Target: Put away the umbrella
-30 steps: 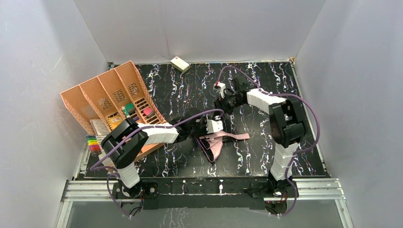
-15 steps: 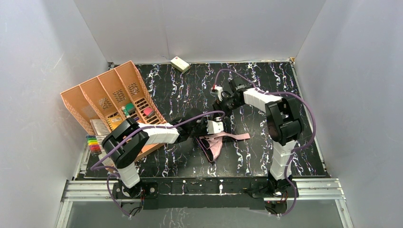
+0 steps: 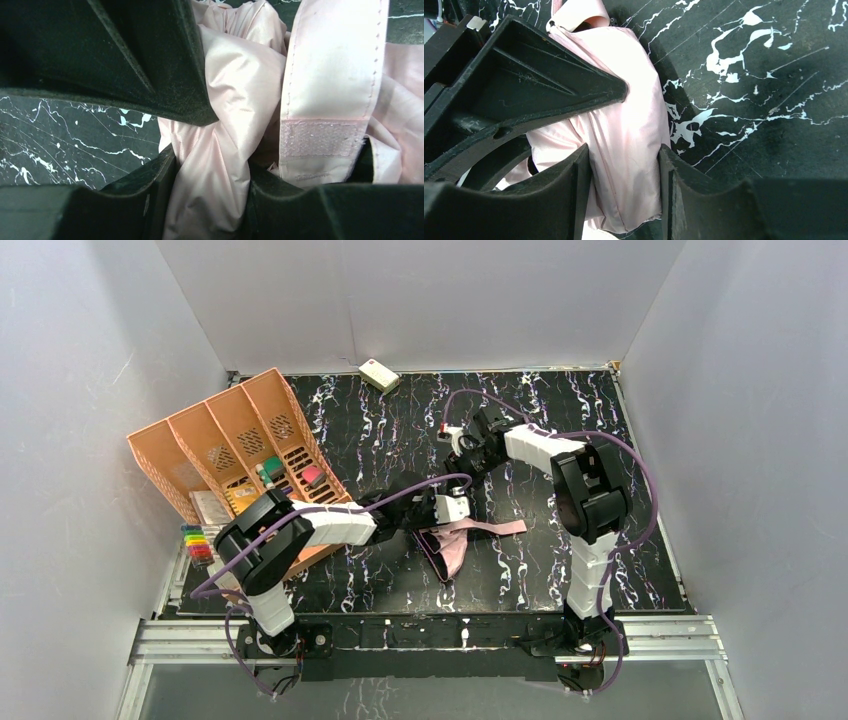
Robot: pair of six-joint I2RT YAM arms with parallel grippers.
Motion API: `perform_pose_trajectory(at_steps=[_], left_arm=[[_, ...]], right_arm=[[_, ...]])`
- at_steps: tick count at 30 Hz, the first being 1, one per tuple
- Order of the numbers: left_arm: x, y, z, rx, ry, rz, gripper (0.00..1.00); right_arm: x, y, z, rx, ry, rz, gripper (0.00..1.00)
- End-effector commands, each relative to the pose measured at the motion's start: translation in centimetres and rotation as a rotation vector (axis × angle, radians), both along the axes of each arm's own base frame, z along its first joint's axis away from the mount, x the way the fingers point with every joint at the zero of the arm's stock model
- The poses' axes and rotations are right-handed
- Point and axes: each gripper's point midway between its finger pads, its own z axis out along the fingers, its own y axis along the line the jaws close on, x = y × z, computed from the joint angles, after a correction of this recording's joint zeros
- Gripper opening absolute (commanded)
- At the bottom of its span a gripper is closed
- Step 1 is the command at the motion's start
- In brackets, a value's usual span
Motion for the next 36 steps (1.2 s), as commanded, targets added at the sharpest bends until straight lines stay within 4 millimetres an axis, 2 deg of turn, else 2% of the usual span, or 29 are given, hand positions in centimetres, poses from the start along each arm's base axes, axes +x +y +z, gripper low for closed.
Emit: perform_pose_trajectory(at_steps=[1,5,11,14,16,24,27,30,31,34,36], left_arm=[[0.8,0.5,2.8,-0.101,-0.037,0.1,0.0],[1.5,0.9,5.5,-0.2,-0.094,0.171,0.0],[1.4,1.3,8.5,-0.322,-0.092,0.206,0.34],[1.0,1.7,9.1,-0.339,-0.085,0.208,0.47],[0.6,2.1,9.0,-0.337,-0.074,0.213,0.52],[-1.1,3.9,9.9,-0.374,-0.044,0.243,0.57],[-2.0,4.2,11.1,-0.409,-0.013,0.238,0.59],[-2.5,5.4,13.4,-0.497,0.036,0.274,0.61],[-1.9,6.4,14.7,-0.559,0.066,0.32,0.63],[0.1,8.1,16.6,-0.684,0.116,0.362,0.69],[1.6,7.7,16.7,-0.654,0.107,0.338,0.73]], right_arm=[[-1.0,-2.5,-4.4,-0.204,0.0,0.003,0.46],[-1.2,-2.9,-4.8,-0.221,-0.025,-0.003,0.4],[-0.9,-3.0,-3.8,-0.197,-0.125,-0.029,0.35],[-0.9,-3.1,-3.7,-0.197,-0.158,-0.033,0.33],[-0.9,-3.1,-3.5,-0.192,-0.175,-0.031,0.32],[-1.2,-2.5,-2.7,-0.186,-0.293,-0.024,0.29],[-1.1,-2.3,-2.3,-0.193,-0.365,-0.028,0.3],[-1.0,-2.1,-1.8,-0.202,-0.465,-0.033,0.3],[-1.2,-2.2,-2.0,-0.225,-0.512,-0.021,0.29],[-2.0,-1.9,-2.8,-0.277,-0.623,0.014,0.25],[-2.2,-1.1,-2.5,-0.258,-0.791,0.022,0.23]])
